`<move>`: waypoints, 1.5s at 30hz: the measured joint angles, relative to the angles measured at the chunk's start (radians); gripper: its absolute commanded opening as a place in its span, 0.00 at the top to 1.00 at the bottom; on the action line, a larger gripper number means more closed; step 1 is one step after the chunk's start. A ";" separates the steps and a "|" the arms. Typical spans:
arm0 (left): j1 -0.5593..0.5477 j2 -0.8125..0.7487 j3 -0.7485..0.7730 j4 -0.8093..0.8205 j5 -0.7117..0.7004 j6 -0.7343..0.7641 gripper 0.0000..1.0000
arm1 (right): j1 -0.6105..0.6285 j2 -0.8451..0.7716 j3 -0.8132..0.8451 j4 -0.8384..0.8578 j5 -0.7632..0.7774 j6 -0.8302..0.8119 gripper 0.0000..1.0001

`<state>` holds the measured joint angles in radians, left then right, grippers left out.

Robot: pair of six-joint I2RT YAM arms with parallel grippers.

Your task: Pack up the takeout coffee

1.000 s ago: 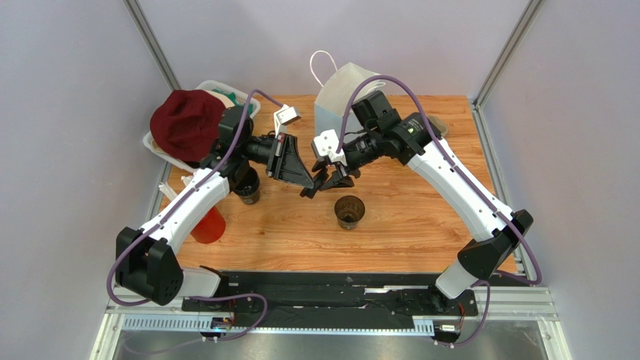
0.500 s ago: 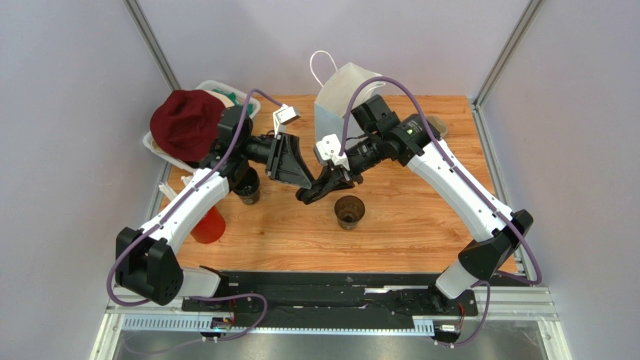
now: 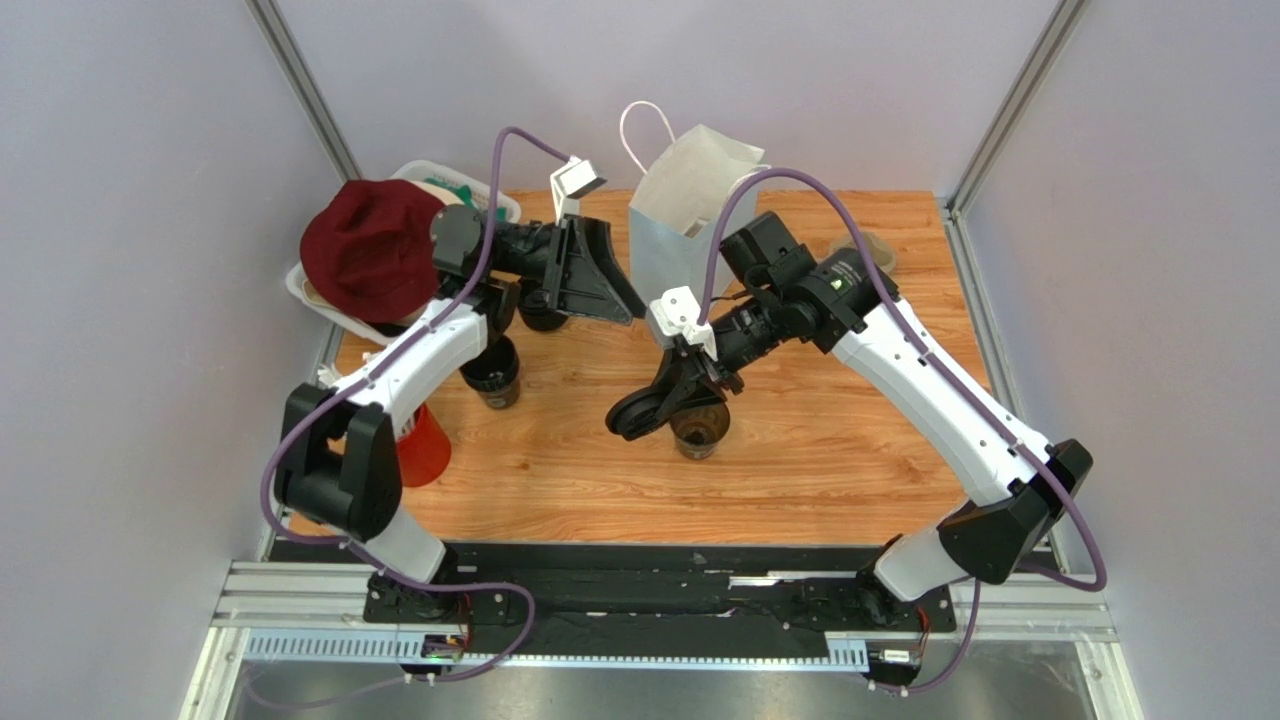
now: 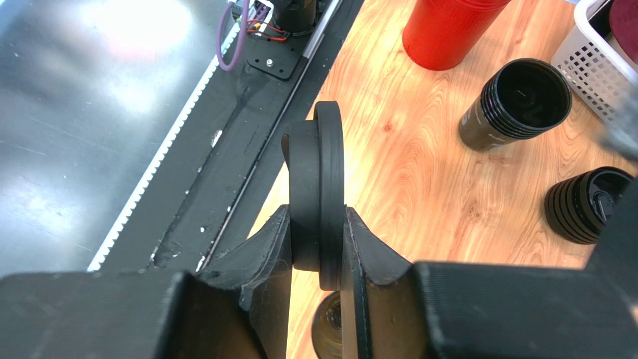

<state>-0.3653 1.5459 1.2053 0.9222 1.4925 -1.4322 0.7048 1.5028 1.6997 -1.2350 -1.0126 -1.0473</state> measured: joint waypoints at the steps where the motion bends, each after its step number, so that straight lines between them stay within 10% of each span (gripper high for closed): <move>1: 0.001 0.024 0.008 0.059 -0.002 -0.054 0.20 | 0.000 -0.005 -0.004 0.000 0.001 0.007 0.85; 13: 0.045 -0.011 0.054 0.323 0.004 -0.370 0.14 | 0.000 -0.096 -0.034 0.039 0.016 0.102 0.85; 35: 0.111 -0.254 0.489 0.399 0.011 -0.399 0.04 | 0.031 -0.159 -0.086 0.186 -0.028 0.281 0.85; 42: 0.261 -0.262 0.438 0.399 0.011 -0.396 0.04 | 0.047 -0.158 -0.100 0.191 -0.022 0.284 0.85; 45: 0.315 -0.338 0.344 0.232 -0.006 -0.159 0.04 | 0.047 -0.158 -0.100 0.195 -0.018 0.284 0.85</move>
<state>-0.0498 1.2076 1.5494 1.1538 1.4860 -1.5917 0.7517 1.3449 1.5993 -1.0405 -1.0306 -0.7631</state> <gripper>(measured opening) 0.960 0.266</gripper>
